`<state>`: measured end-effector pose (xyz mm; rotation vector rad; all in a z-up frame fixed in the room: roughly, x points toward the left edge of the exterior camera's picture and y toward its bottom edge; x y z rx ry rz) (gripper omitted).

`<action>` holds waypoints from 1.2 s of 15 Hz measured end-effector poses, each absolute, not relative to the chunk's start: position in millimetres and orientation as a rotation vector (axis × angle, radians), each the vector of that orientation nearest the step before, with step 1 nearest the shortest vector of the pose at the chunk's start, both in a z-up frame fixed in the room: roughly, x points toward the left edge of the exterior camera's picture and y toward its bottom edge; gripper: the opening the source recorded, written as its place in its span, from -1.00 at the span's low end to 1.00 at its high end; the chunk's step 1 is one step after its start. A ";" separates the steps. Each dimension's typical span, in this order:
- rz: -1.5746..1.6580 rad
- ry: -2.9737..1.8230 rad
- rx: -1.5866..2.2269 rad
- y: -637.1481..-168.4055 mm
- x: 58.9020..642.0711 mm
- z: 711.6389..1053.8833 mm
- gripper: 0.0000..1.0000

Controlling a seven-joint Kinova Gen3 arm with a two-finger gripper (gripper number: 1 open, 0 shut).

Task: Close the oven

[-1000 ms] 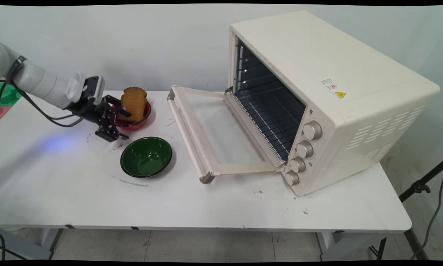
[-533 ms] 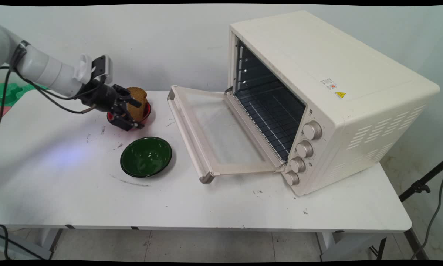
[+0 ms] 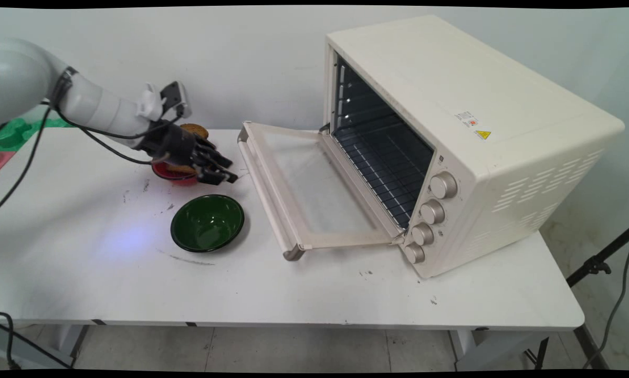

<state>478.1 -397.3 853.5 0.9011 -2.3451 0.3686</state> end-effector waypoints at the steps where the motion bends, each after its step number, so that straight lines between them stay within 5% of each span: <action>1: 0.363 -2.335 0.912 -398.6 472.3 849.3 -1.00; 11: 0.332 -2.269 0.940 -417.3 424.7 801.4 -1.00; 18: 0.339 -2.216 0.947 -428.1 411.4 811.1 -1.00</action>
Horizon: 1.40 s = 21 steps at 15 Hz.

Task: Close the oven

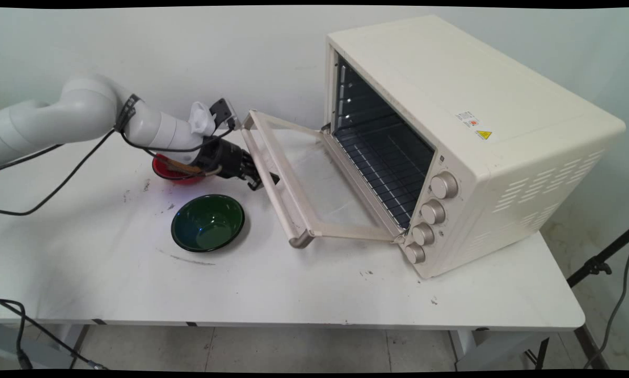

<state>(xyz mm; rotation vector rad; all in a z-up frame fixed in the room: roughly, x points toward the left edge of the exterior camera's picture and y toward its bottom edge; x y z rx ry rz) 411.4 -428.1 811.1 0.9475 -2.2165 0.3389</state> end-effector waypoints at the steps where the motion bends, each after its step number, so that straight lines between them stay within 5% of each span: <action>1: 0.340 -2.209 0.949 -430.1 409.8 816.5 -1.00; 21: 0.383 -2.064 0.969 -474.9 370.4 923.7 -1.00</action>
